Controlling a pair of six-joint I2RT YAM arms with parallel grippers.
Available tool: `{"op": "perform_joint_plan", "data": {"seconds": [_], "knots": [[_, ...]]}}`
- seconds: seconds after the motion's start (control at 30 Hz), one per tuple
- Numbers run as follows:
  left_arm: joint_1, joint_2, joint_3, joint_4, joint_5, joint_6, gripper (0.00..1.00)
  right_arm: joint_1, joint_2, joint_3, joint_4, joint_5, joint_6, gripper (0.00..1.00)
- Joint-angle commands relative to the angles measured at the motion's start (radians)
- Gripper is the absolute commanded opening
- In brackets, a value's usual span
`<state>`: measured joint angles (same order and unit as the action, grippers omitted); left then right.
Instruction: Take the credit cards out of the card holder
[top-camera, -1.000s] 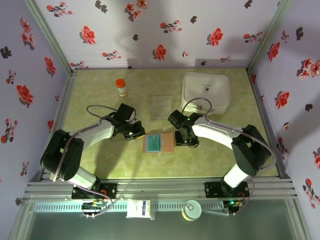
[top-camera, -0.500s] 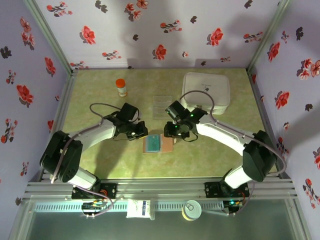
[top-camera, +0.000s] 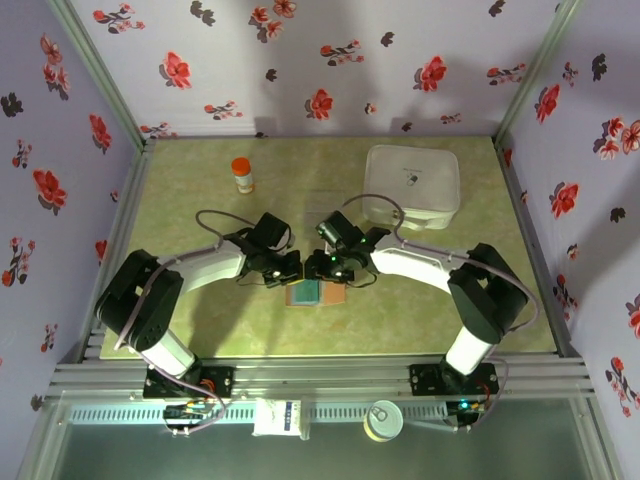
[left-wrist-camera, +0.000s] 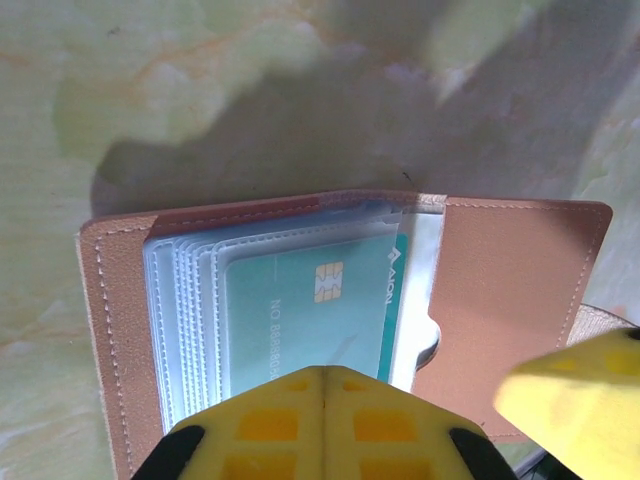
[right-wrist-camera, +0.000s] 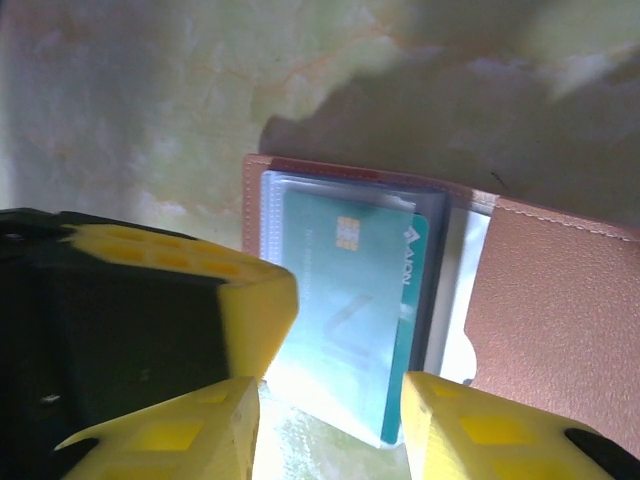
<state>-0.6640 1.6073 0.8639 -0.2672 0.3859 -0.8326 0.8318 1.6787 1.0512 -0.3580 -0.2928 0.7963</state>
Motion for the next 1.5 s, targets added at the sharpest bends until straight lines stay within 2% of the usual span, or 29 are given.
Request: {"op": "perform_joint_plan", "data": {"seconds": [0.0,0.5,0.67,1.03,1.47], "knots": [[-0.007,0.019,0.0,0.013,0.003,-0.01,0.03,-0.015,0.019,-0.036,0.078,-0.042,0.018,0.41],[-0.008,0.041,-0.017,-0.023,-0.054,0.025,0.01,-0.022,0.082,-0.073,0.17,-0.105,0.035,0.28],[-0.007,0.039,-0.023,-0.02,-0.061,0.026,0.01,-0.023,0.1,-0.081,0.179,-0.109,0.037,0.27],[-0.007,0.038,-0.021,-0.03,-0.072,0.033,0.0,-0.027,0.073,-0.089,0.089,-0.032,0.003,0.28],[-0.007,0.002,-0.003,-0.052,-0.091,0.037,0.04,-0.03,0.05,-0.091,0.072,-0.019,0.003,0.27]]}}
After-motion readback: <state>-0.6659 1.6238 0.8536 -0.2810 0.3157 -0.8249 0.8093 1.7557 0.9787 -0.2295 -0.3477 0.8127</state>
